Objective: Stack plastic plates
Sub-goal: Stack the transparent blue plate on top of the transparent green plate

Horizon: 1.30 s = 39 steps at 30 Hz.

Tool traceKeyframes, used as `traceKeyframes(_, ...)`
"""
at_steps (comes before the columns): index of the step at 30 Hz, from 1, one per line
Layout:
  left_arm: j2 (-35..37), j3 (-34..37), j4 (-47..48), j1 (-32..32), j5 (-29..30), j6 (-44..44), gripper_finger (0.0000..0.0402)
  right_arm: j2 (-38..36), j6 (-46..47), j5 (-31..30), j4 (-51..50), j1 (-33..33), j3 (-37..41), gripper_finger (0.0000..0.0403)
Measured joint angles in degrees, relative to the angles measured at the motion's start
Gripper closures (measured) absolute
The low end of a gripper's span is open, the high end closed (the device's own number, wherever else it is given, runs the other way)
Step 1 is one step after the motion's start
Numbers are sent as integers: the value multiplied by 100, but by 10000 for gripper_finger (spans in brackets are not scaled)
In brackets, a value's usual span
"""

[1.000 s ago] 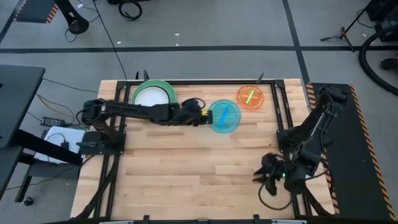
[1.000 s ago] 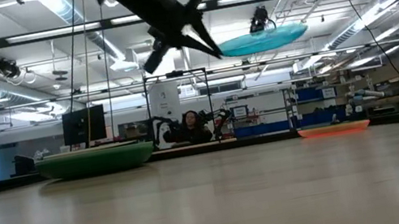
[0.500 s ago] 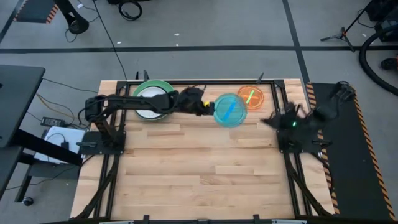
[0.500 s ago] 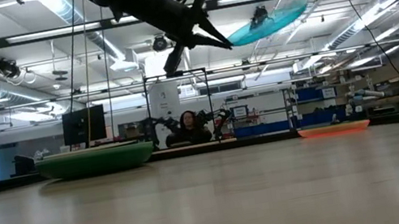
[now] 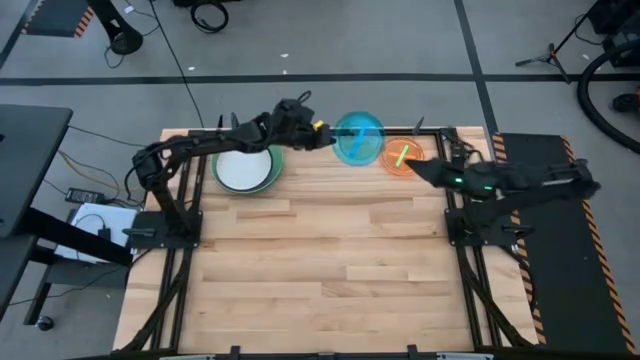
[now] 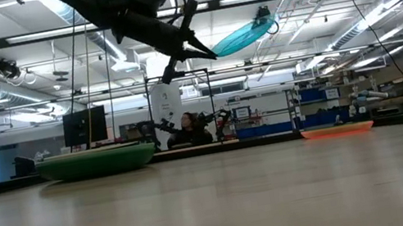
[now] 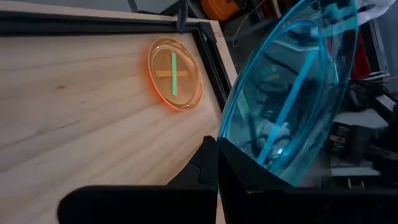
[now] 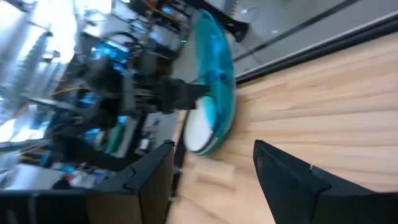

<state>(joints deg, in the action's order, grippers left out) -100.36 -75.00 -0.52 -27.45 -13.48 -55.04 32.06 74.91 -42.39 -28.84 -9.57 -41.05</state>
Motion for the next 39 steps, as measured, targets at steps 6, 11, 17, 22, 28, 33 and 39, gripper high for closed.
traceKeyframes(6,1,0,-1,-207,-282,159,399,1262,-372,1224,937,1600,39,172)
traceKeyframes(11,0,0,4,-246,-463,168,399,2058,-939,2257,2609,2676,36,174)
traceKeyframes(17,0,0,-3,-392,-559,139,399,2614,-807,2912,2881,3446,35,209)
traceKeyframes(22,0,0,1,-639,-771,157,392,2886,-854,2967,3263,3642,36,291)
traceKeyframes(28,2,0,-6,-917,-830,194,356,3315,-891,3082,4019,3992,34,389)
traceKeyframes(33,2,0,-6,-1220,-1330,293,299,3639,-618,3090,4071,4277,34,396)
traceKeyframes(39,2,0,-4,-1820,-1566,444,218,3907,363,2365,3429,4717,32,398)
